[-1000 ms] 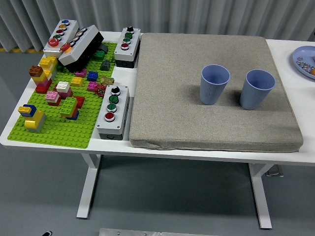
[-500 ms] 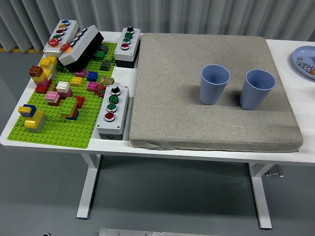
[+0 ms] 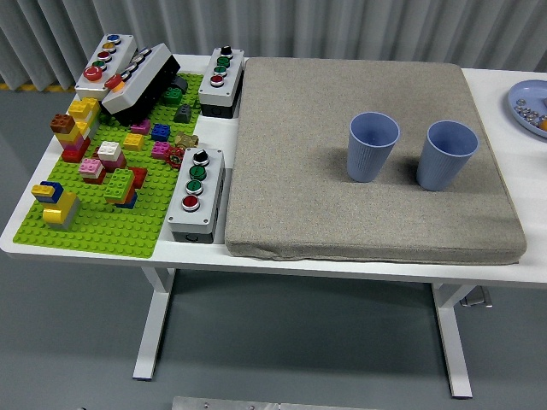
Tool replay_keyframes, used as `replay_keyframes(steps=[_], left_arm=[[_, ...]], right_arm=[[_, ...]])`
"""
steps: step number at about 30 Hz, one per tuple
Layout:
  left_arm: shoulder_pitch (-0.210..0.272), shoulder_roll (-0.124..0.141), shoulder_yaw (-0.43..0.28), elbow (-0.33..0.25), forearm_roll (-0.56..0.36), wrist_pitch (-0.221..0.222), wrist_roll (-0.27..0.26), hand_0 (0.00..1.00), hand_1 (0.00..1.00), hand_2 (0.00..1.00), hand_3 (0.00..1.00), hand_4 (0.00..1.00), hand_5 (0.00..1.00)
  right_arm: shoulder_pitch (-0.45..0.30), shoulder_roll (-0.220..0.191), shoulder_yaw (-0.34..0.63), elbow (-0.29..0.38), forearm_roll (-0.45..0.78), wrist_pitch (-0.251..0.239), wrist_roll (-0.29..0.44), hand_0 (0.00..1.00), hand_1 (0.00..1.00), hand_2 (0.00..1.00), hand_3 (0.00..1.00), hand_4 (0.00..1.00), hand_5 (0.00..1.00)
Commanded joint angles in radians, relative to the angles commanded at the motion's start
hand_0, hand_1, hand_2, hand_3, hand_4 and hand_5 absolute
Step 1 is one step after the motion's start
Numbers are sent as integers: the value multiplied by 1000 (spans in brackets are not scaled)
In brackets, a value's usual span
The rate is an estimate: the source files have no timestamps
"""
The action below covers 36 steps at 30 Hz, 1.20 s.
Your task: Pick cup pour cup place
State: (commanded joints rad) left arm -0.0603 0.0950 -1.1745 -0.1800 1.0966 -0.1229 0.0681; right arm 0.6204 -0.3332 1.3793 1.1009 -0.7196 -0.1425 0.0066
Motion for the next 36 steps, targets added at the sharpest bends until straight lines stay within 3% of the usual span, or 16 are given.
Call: replay_keyframes(steps=[36], left_arm=[[-3,-4,19,0,-4,1,9,809,772,828,762,543,998]], right_arm=[[2,12,-32,6,-10,2,-6,957,851,837,807,754,998]])
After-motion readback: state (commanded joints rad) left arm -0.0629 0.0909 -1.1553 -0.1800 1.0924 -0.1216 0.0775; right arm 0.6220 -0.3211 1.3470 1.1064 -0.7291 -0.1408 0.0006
